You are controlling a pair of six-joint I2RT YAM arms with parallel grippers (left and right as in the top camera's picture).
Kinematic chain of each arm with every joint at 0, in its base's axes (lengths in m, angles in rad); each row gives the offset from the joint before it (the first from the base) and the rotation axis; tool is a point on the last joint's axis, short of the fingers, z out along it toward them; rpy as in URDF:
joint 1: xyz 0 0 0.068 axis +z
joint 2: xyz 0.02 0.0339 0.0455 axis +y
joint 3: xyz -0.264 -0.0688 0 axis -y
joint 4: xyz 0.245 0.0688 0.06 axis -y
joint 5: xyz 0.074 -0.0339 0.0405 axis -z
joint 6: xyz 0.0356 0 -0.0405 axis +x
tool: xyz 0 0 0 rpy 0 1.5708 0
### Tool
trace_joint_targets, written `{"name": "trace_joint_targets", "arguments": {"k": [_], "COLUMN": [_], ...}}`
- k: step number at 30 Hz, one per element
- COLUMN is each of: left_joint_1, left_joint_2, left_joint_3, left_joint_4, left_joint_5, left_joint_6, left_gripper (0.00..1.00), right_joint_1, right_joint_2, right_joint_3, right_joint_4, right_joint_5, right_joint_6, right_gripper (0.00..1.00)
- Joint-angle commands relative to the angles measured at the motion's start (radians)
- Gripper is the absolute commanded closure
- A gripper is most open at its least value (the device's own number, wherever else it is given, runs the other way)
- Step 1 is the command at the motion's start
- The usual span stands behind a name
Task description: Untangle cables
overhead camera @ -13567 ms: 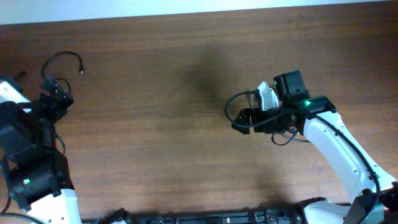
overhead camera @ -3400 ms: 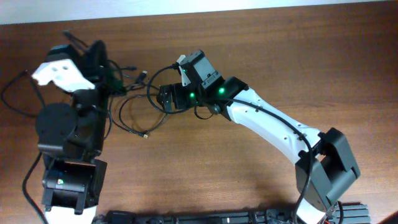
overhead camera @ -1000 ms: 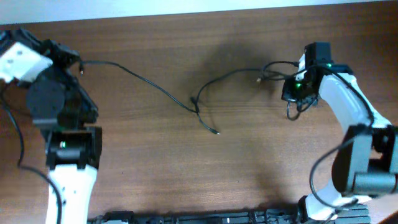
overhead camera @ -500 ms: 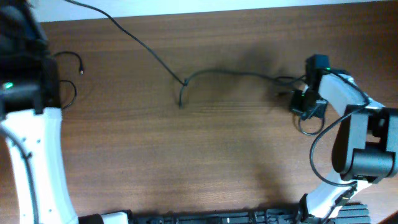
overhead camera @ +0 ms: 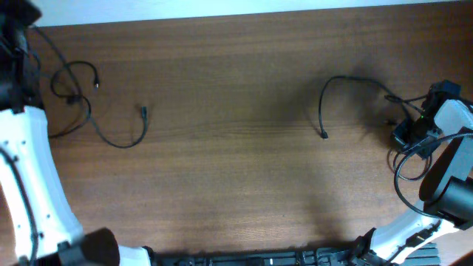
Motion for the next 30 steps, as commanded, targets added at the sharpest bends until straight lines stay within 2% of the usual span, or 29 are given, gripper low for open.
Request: {"name": "trace_joint_targets", "arguments": {"k": [1, 5, 10, 20, 21, 23, 24, 25, 28, 30], "left_joint_1": [-0.002, -0.002, -0.004, -0.054, -0.067, -0.098, -0.123, -0.140, -0.175, -0.182], "left_joint_2": [0.081, 0.196, 0.372, 0.618, 0.631, 0.639, 0.639, 0.639, 0.635, 0.624], "left_joint_3": [0.001, 0.001, 0.001, 0.001, 0.001, 0.001, 0.001, 0.001, 0.006, 0.040], "left_joint_4": [0.052, 0.050, 0.011, -0.240, -0.258, -0.277, -0.278, -0.278, -0.291, -0.329], "left_joint_5": [0.262, 0.278, 0.552, 0.576, 0.595, 0.610, 0.599, 0.576, 0.442, 0.392], "left_joint_6": [0.181, 0.218, 0.244, 0.235, 0.234, 0.232, 0.233, 0.232, 0.157, 0.098], "left_gripper": [1.00, 1.00, 1.00, 0.99, 0.93, 0.71, 0.23, 0.00, 0.01, 0.01], "right_joint_1": [0.029, 0.070, 0.137, 0.293, 0.315, 0.357, 0.385, 0.402, 0.446, 0.463], "right_joint_2": [0.009, 0.009, 0.009, 0.009, 0.009, 0.009, 0.009, 0.009, 0.009, 0.009], "right_joint_3": [-0.012, -0.012, -0.012, -0.012, -0.012, -0.012, -0.012, -0.012, -0.012, -0.012], "right_joint_4": [0.001, 0.007, 0.019, 0.053, 0.057, 0.078, 0.094, 0.102, 0.100, 0.103], "right_joint_5": [-0.025, -0.025, -0.025, -0.025, -0.025, -0.025, -0.025, -0.025, -0.072, -0.158], "right_joint_6": [0.012, 0.012, 0.012, 0.012, 0.012, 0.012, 0.012, 0.012, -0.003, -0.065], "right_gripper": [0.96, 0.96, 0.96, 0.96, 0.96, 0.96, 0.96, 0.96, 0.96, 0.96]}}
